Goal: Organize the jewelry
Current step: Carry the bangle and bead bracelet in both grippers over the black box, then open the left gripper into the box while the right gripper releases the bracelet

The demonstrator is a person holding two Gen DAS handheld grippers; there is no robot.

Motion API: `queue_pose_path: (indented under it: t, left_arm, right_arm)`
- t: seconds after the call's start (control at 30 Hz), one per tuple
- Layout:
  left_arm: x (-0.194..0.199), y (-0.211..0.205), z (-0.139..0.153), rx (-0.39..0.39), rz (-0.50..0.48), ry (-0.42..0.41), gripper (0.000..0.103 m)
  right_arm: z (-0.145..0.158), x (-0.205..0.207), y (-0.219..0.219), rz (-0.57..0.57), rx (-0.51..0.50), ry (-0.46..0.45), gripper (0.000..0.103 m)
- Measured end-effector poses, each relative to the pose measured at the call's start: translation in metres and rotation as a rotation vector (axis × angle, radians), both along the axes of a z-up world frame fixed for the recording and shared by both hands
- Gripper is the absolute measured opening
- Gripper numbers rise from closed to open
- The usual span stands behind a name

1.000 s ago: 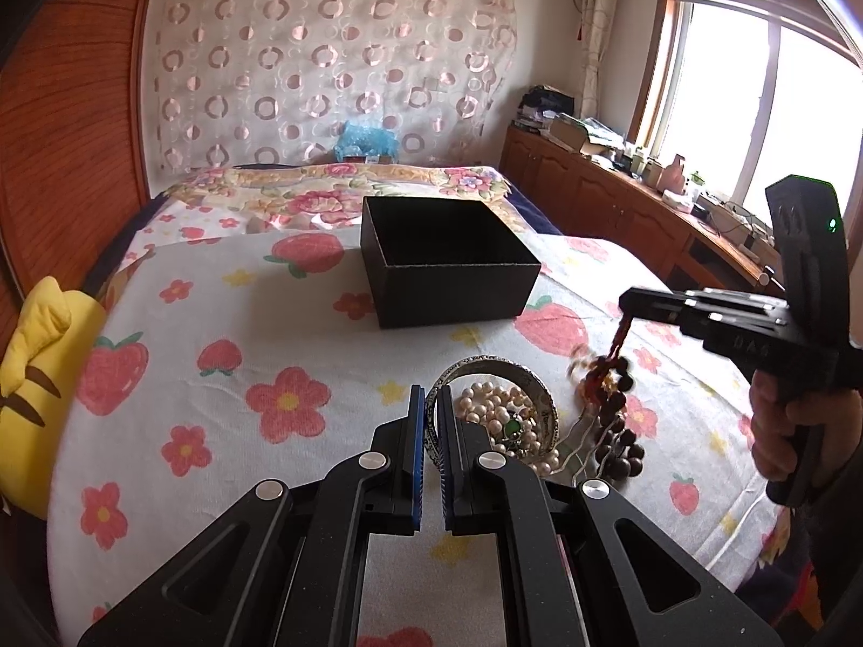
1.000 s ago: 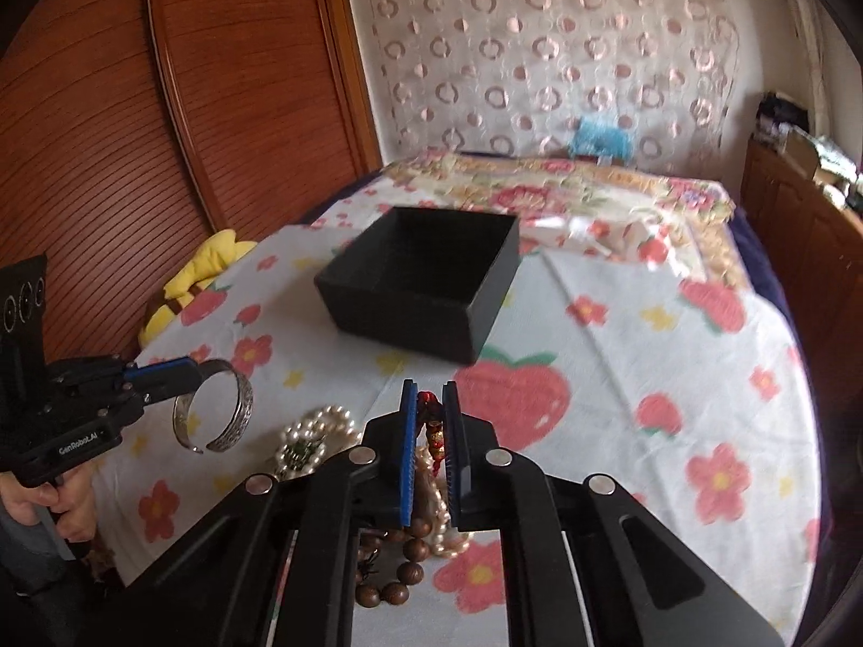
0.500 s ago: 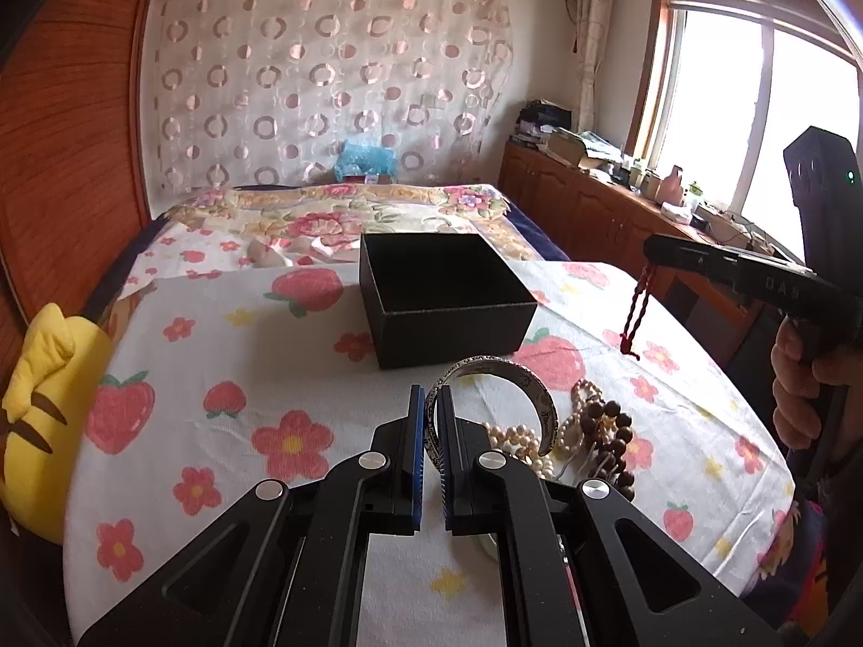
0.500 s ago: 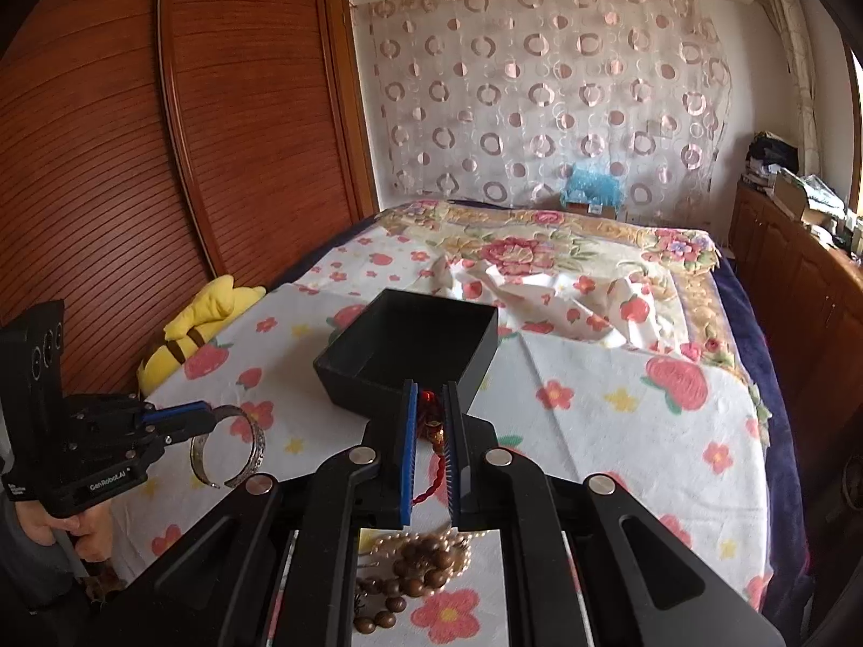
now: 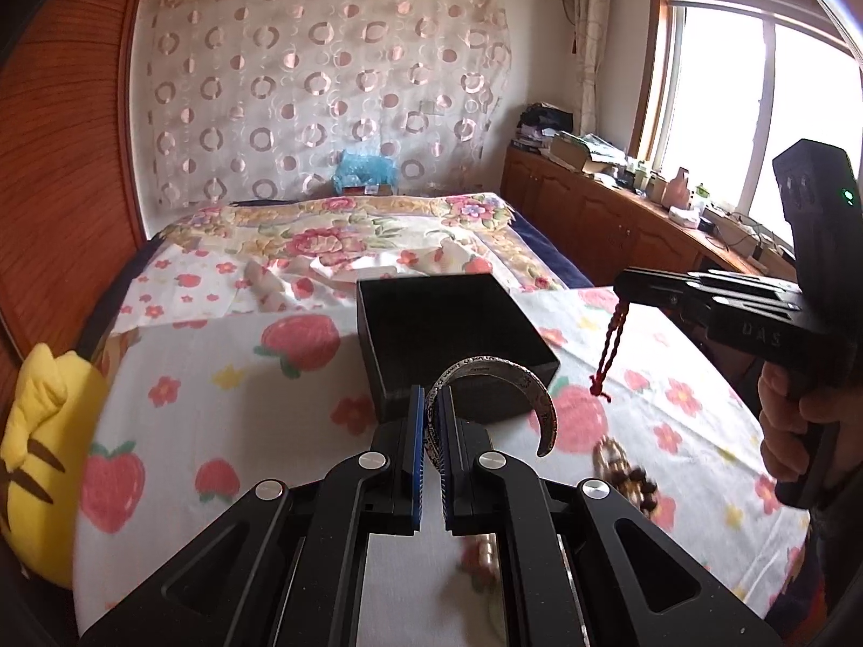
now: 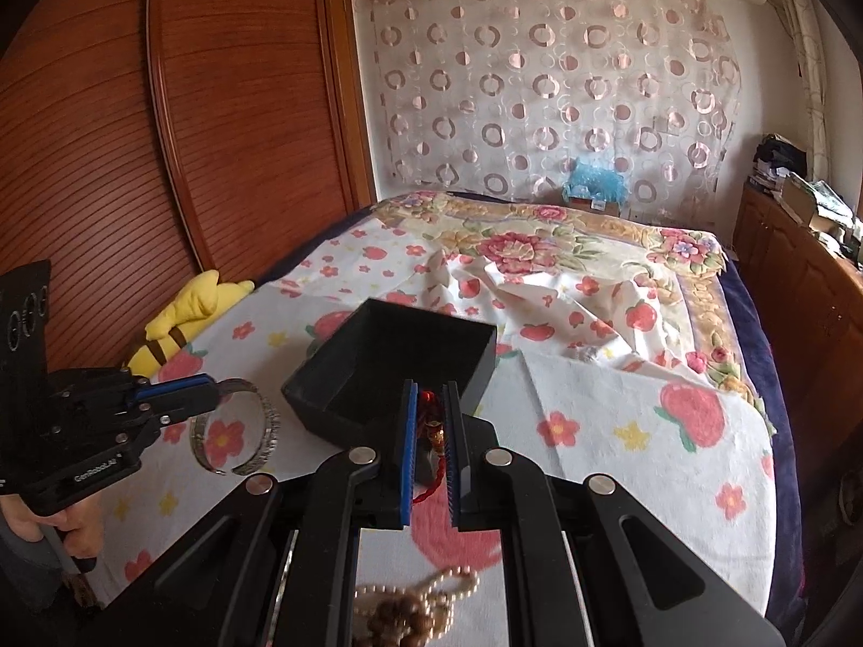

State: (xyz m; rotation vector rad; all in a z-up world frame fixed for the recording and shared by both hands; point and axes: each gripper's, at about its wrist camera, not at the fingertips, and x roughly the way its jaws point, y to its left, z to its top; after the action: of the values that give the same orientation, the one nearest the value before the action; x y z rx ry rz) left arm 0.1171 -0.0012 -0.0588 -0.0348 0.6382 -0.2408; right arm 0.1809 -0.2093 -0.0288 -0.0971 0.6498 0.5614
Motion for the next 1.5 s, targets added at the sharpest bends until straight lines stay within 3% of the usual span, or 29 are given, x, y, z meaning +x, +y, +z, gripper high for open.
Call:
queue_pose_path:
  t: [0.23, 0.6, 0.87, 0.93, 1.13, 1.17, 1.23, 1.27, 1.5]
  left_arm:
    - [0.05, -0.011, 0.003, 0.026, -0.004, 0.004, 0.004]
    - [0.11, -0.023, -0.024, 0.059, -0.017, 0.093, 0.006]
    - [0.101, -0.013, -0.011, 0.059, -0.012, 0.056, 0.007]
    - [0.095, -0.005, -0.007, 0.059, 0.004, 0.046, 0.016]
    - [0.075, 0.016, -0.001, 0.059, 0.042, 0.03, 0.021]
    - [0.073, 0.019, -0.001, 0.057, 0.047, 0.03, 0.023]
    - [0.067, 0.022, -0.001, 0.058, 0.053, 0.026, 0.028]
    - [0.064, 0.023, -0.001, 0.059, 0.054, 0.025, 0.029]
    - [0.035, 0.029, -0.003, 0.058, 0.058, 0.026, 0.03]
  right_arm:
    - [0.006, 0.024, 0.004, 0.009, 0.033, -0.008, 0.011]
    - [-0.001, 0.067, 0.019, 0.04, 0.062, 0.028, 0.011]
    - [-0.02, 0.076, 0.036, 0.081, 0.022, 0.066, 0.011]
    - [-0.026, 0.078, 0.041, 0.088, 0.005, 0.076, 0.011]
    - [-0.044, 0.083, 0.052, 0.086, -0.062, 0.108, 0.012]
    - [-0.046, 0.084, 0.052, 0.084, -0.065, 0.113, 0.014]
    - [-0.048, 0.085, 0.052, 0.074, -0.065, 0.118, 0.042]
    - [-0.049, 0.086, 0.051, 0.066, -0.062, 0.115, 0.047]
    - [-0.035, 0.079, 0.038, 0.026, -0.036, 0.086, 0.049]
